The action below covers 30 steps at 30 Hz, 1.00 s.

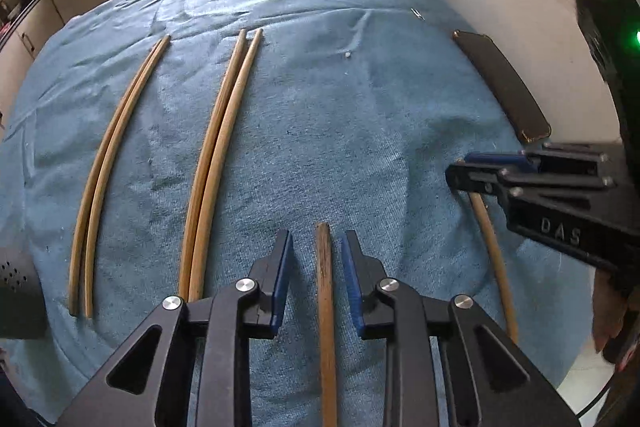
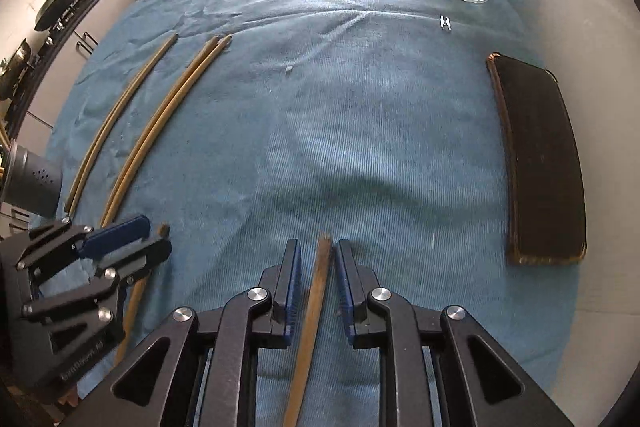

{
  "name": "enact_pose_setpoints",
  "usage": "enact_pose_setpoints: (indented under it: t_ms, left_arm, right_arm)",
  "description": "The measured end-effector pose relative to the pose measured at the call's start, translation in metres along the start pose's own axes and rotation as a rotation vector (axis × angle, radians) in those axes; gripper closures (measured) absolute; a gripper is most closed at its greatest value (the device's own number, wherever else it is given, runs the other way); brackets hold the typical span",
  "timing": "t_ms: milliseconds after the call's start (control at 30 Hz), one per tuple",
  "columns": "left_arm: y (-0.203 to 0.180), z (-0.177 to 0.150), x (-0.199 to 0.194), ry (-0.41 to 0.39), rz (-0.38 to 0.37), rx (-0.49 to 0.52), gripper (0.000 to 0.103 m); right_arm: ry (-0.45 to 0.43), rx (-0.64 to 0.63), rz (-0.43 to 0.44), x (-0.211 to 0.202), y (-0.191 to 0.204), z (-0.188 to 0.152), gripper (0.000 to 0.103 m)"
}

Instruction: Organize utensils

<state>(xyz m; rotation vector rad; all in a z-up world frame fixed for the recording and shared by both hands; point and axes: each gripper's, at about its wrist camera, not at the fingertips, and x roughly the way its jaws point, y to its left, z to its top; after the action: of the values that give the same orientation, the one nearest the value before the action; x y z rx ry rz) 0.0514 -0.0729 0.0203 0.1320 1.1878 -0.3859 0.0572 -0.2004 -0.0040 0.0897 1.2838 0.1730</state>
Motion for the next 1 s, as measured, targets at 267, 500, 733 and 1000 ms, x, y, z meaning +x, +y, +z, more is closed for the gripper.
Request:
enact_pose_setpoints:
  t_ms: [267, 500, 733, 1000]
  left_arm:
    - [-0.010, 0.019, 0.010, 0.038, 0.009, 0.067, 0.086]
    - [0.002, 0.001, -0.020, -0.061, -0.034, 0.024, 0.097]
    - [0.023, -0.029, -0.101, -0.275, -0.069, -0.041, 0.097]
    - [0.035, -0.071, -0.183, -0.509, -0.045, -0.071, 0.097]
  right_arm:
    - [0.052, -0.067, -0.093, 0.008, 0.016, 0.010, 0.084]
    - [-0.010, -0.068, -0.118, 0.006, 0.025, 0.006, 0.096]
    - [-0.281, -0.037, -0.017, -0.052, 0.039, -0.027, 0.096]
    - [-0.541, -0.074, 0.033, -0.128, 0.080, -0.073, 0.096]
